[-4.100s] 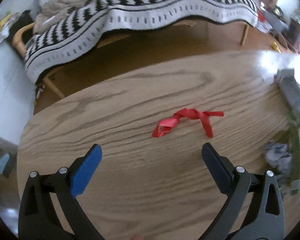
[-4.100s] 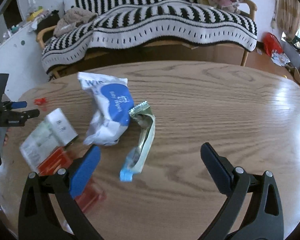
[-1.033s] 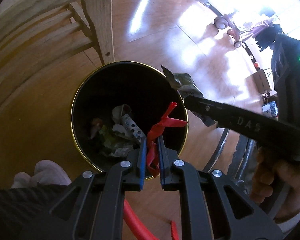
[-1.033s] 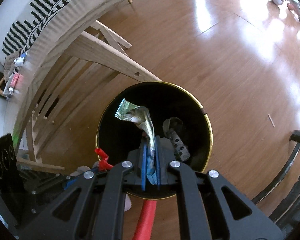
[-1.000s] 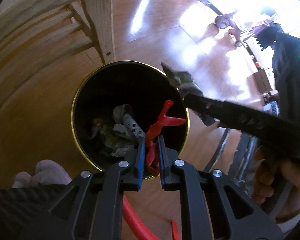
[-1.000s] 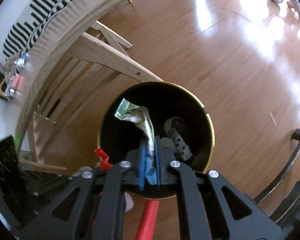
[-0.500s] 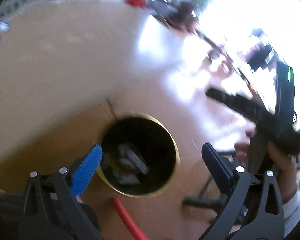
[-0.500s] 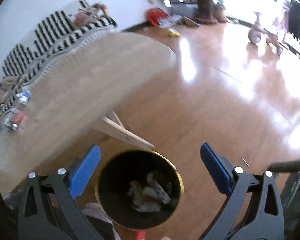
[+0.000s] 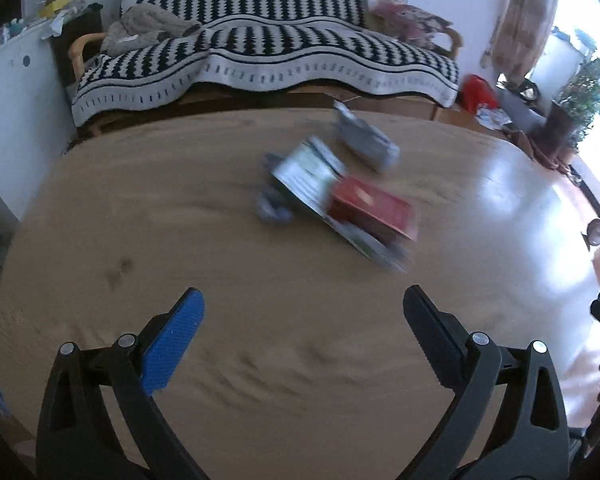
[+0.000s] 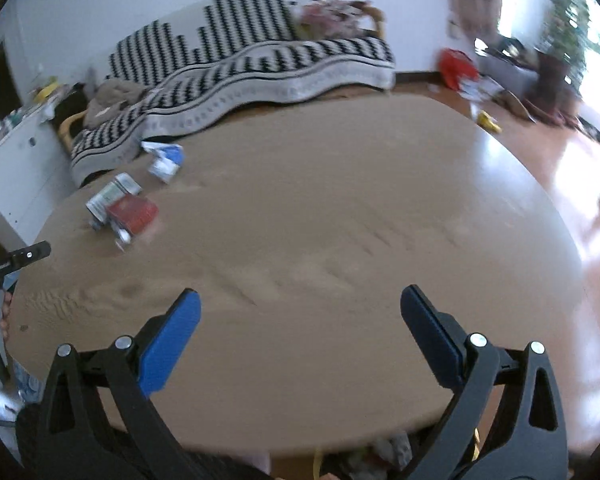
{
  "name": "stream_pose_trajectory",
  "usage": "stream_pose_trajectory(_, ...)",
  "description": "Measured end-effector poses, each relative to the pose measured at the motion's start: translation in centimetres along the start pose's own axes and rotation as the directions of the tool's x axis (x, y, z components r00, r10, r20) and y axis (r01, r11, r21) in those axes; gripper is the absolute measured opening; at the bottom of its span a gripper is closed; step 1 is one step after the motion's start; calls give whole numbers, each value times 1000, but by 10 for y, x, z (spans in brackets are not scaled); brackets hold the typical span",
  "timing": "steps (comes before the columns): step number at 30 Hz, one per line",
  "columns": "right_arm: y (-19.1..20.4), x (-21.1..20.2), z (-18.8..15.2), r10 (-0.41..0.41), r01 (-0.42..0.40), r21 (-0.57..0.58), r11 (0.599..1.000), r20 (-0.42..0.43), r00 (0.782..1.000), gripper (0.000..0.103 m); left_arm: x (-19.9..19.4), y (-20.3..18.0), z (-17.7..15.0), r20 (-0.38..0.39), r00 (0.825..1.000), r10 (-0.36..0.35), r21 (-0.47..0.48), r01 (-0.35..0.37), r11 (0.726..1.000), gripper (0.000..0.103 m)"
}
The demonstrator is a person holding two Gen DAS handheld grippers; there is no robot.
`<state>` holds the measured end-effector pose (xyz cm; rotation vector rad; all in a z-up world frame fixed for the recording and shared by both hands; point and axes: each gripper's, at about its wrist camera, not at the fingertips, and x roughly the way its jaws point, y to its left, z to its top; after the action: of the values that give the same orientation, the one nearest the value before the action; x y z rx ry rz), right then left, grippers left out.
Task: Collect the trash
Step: 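Return both tools to the table trash, then grasp the green strip with the left tool while the right tool grasps the baby wipes packet, then carry the green strip and wipes packet over the black bin and release both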
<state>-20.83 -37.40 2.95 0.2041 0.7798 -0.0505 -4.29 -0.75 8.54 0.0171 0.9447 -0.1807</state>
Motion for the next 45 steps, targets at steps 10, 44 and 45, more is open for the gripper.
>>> stream_pose_trajectory(10, 106, 103, 94, 89, -89, -125, 988, -12, 996, 97, 86, 29, 59, -107, 986, -126, 23, 129, 991, 89)
stream_pose_trajectory(44, 141, 154, 137, 110, -127, -155, 980, -111, 988, 20, 53, -4, 67, -45, 985, -166, 146, 171, 974, 10)
stream_pose_trajectory(45, 138, 139, 140, 110, -122, -159, 980, -87, 990, 20, 44, -5, 68, -37, 984, -177, 145, 180, 973, 10)
